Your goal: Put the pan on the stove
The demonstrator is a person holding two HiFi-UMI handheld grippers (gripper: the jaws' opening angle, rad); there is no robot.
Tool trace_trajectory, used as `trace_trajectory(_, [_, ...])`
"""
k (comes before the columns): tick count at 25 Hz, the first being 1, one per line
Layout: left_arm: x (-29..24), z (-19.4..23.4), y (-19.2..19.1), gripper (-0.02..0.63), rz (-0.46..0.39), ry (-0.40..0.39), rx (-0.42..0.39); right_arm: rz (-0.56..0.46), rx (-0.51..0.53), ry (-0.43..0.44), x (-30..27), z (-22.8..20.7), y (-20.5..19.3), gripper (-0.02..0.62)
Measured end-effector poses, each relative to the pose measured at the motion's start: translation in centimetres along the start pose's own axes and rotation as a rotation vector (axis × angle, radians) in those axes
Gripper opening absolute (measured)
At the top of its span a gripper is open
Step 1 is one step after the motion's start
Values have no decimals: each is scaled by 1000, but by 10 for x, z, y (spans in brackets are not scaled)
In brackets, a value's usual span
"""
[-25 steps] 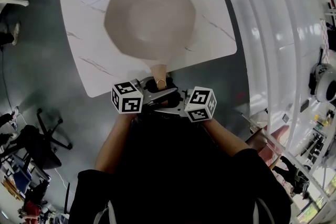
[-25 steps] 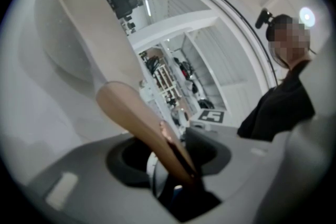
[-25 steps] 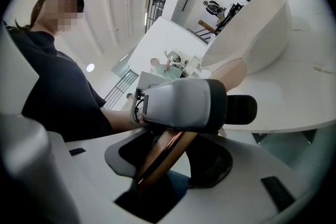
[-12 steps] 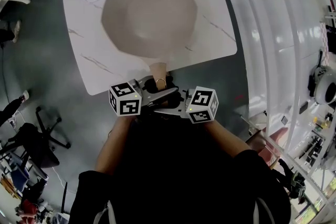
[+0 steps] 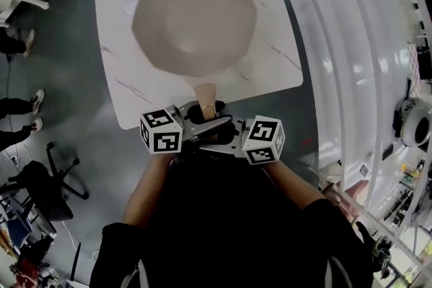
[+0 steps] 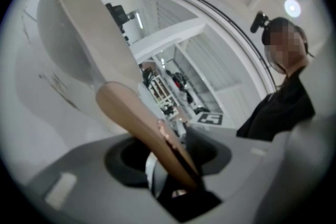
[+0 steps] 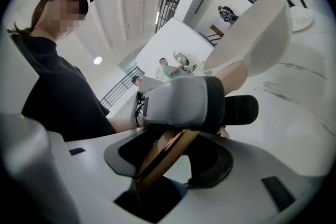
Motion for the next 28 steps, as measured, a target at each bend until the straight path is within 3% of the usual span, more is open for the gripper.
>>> trace_trajectory(15, [29,-8,68,209,-42,40,-63,-23,75,26,11,0,72,207])
trace_trajectory(28, [38,16,145,213,-95,70,-79,-10,117,55,35,-35,143,210])
Point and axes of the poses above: the fingertips, and each gripper's own axes: x backward along the fingers, z to its left, y out of its top, the point moved 6 cm from there along x, backward along the fingers, and after that the axes turned 14 degrees about z, right-handed, at the moved point
